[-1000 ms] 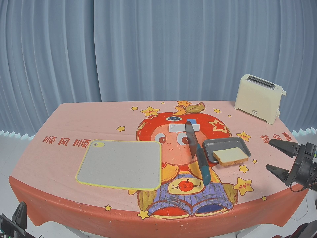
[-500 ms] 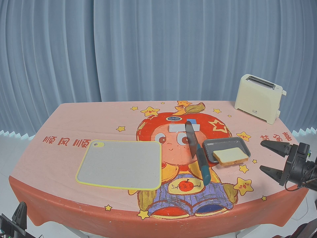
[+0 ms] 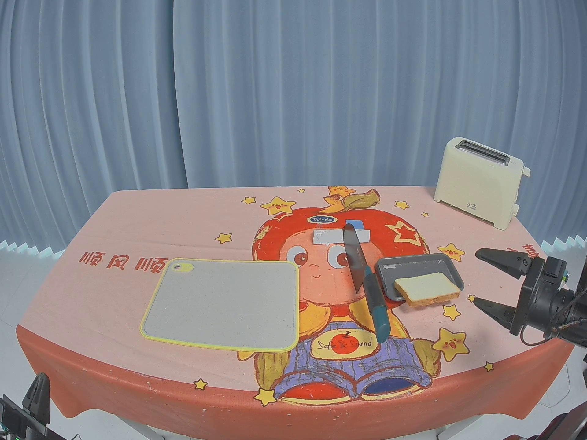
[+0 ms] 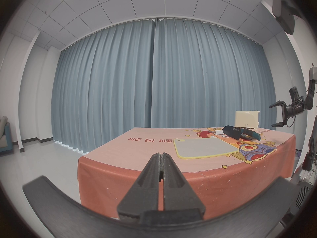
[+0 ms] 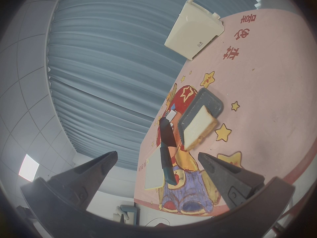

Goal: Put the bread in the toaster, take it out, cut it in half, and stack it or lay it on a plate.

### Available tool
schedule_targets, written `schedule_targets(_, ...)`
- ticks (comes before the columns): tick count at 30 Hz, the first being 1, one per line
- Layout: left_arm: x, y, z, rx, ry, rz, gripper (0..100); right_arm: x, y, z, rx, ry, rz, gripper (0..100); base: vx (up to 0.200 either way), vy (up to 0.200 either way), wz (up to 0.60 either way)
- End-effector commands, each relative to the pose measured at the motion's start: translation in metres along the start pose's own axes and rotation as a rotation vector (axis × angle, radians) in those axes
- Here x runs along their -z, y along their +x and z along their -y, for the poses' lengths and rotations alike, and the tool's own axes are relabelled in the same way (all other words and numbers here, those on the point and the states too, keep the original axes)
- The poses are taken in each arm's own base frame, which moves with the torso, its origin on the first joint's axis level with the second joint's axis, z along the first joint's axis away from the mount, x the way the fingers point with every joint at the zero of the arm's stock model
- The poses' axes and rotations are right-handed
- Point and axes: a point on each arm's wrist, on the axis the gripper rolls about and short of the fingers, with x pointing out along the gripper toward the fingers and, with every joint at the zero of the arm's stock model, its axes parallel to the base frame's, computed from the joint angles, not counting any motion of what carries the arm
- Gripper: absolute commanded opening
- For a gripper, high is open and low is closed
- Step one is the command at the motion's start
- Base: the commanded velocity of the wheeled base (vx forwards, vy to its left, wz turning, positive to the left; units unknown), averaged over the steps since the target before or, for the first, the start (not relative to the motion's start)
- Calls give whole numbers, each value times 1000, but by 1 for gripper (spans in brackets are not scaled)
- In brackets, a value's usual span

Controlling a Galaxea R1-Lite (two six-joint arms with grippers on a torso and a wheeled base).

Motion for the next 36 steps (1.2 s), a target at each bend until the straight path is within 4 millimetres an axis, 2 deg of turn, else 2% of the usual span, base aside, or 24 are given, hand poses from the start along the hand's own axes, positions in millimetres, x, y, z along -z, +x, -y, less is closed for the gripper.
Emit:
schedule_targets(1,5,1,0,0,0,-14,0,-1,11,6,31,11,-10,100,0,0,0)
schedule_targets(8,5,1,0,-1,0,-13,0,-4,21,8,38,15,-13,100,0,0,0)
schedule_targets(36,5,1,0,0,0,-14,0,-9,32,4,32,12,-12,100,0,0,0)
